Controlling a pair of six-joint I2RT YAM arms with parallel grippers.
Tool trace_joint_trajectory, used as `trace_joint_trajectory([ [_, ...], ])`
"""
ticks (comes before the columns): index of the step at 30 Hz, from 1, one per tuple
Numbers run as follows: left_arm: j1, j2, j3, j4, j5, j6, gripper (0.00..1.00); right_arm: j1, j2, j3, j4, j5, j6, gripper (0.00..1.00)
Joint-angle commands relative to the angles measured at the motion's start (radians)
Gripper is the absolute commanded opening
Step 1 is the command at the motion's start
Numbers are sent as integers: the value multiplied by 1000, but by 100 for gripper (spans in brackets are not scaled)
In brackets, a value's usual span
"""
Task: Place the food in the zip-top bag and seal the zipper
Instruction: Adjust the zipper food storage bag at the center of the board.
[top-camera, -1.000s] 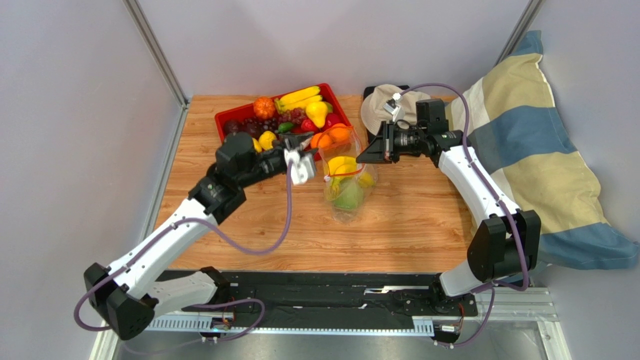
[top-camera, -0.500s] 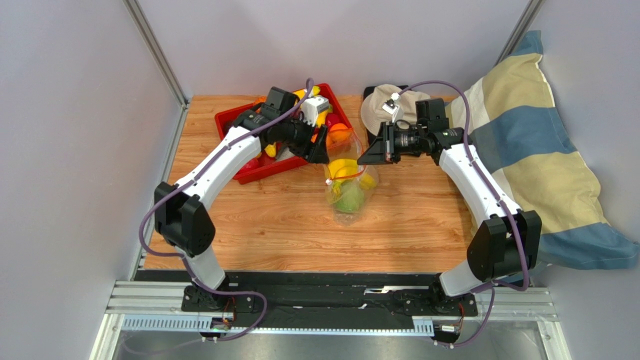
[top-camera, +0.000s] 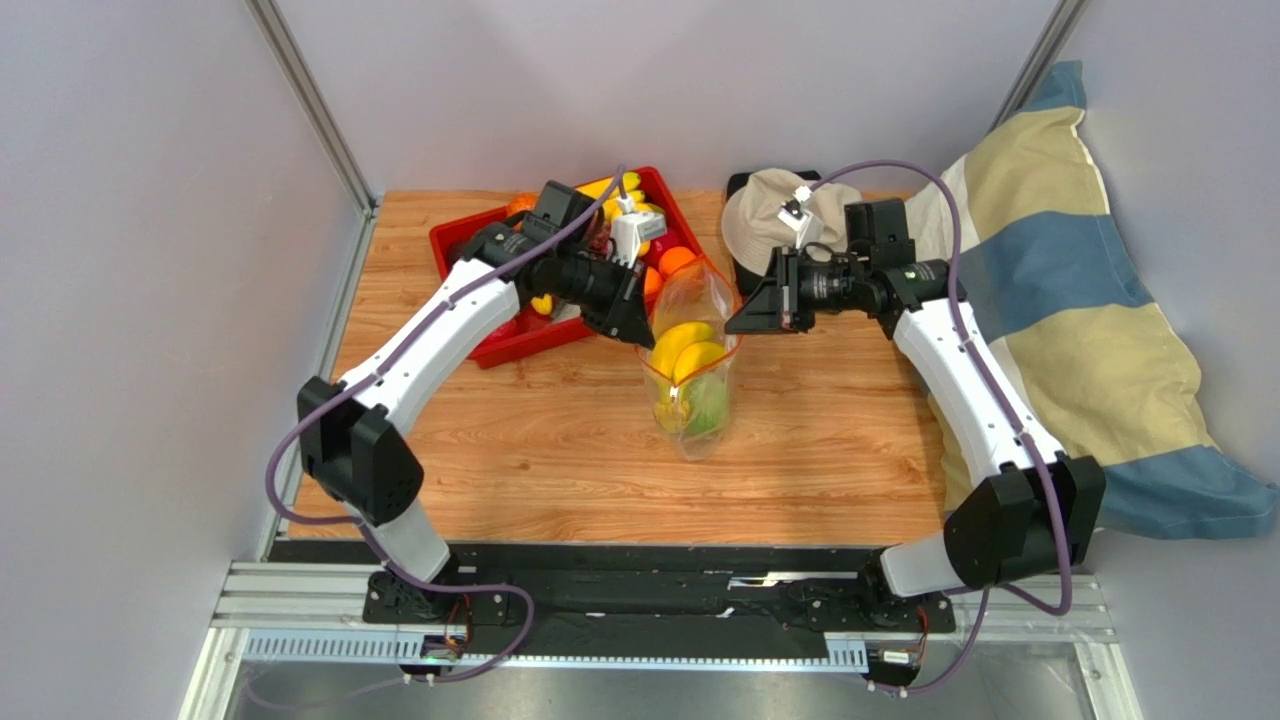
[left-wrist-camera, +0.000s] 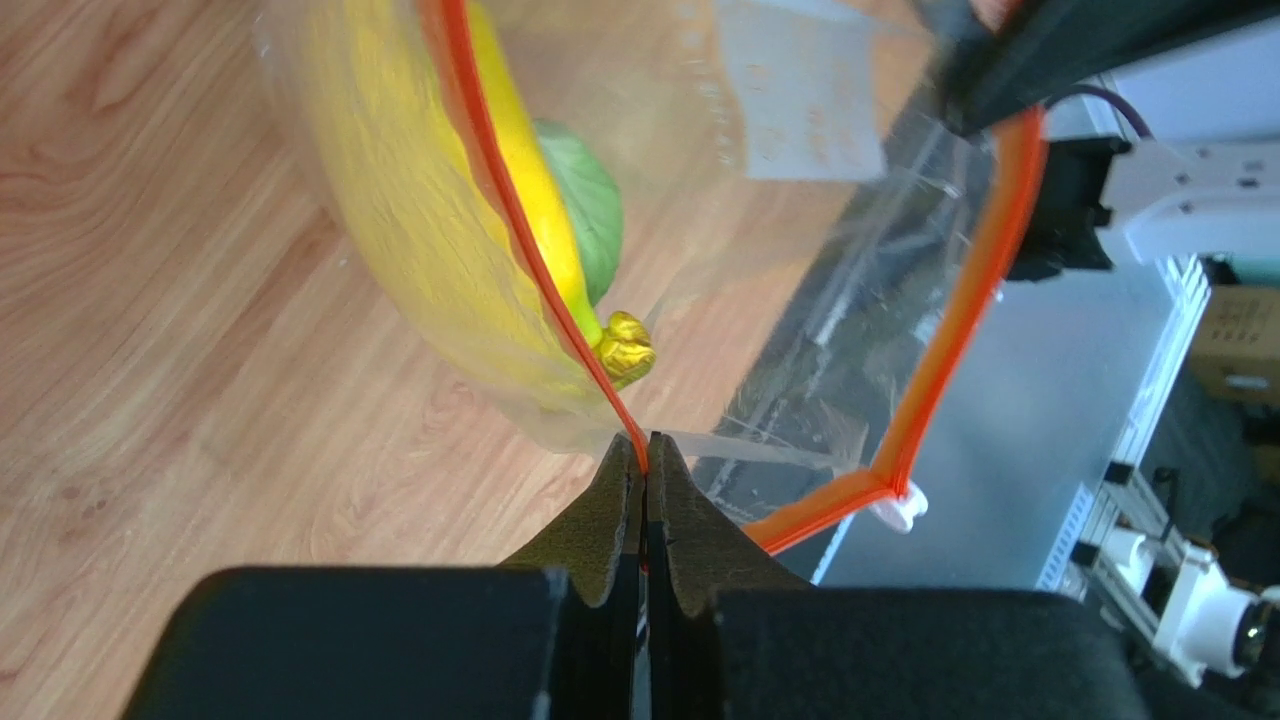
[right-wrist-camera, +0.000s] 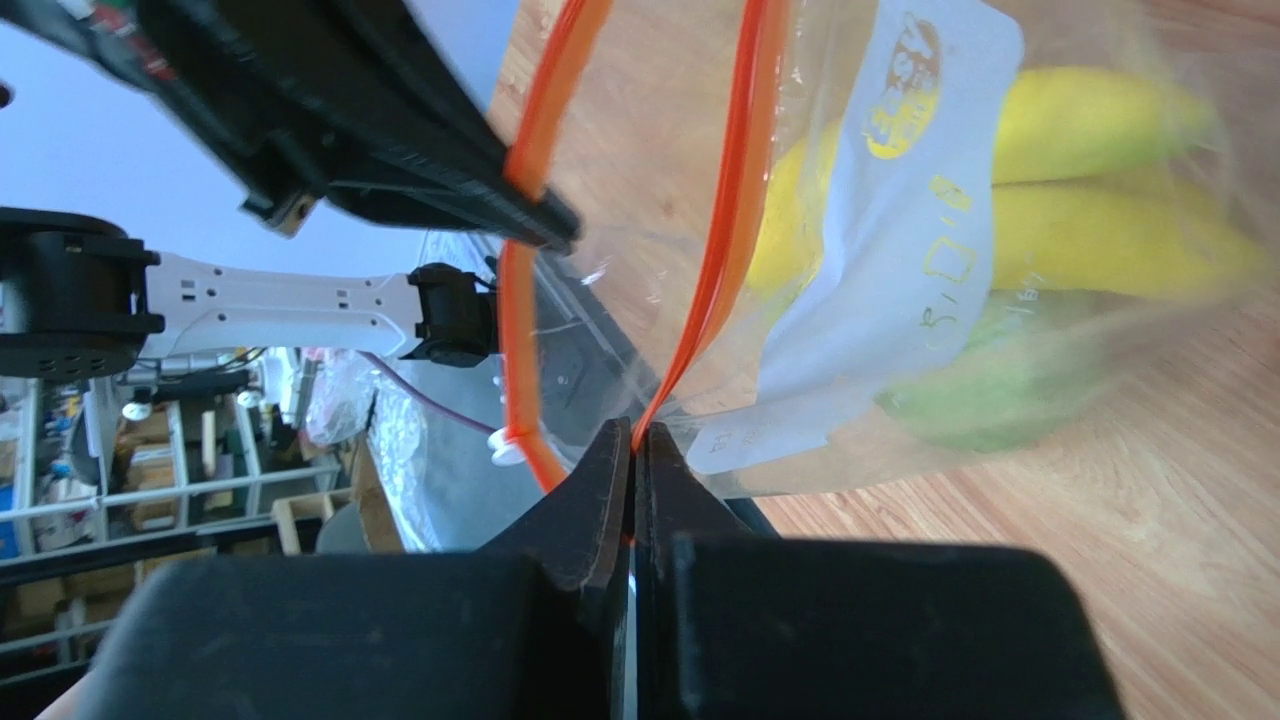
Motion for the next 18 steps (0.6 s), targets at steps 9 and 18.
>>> trace_joint_trajectory([
  [9,147,-167,-79,103,17,51,88,44,-22,-9,59,109,-39,0],
  [18,387,-80,-60,161,-147,179,90,58,28,28,76,100,-43,0],
])
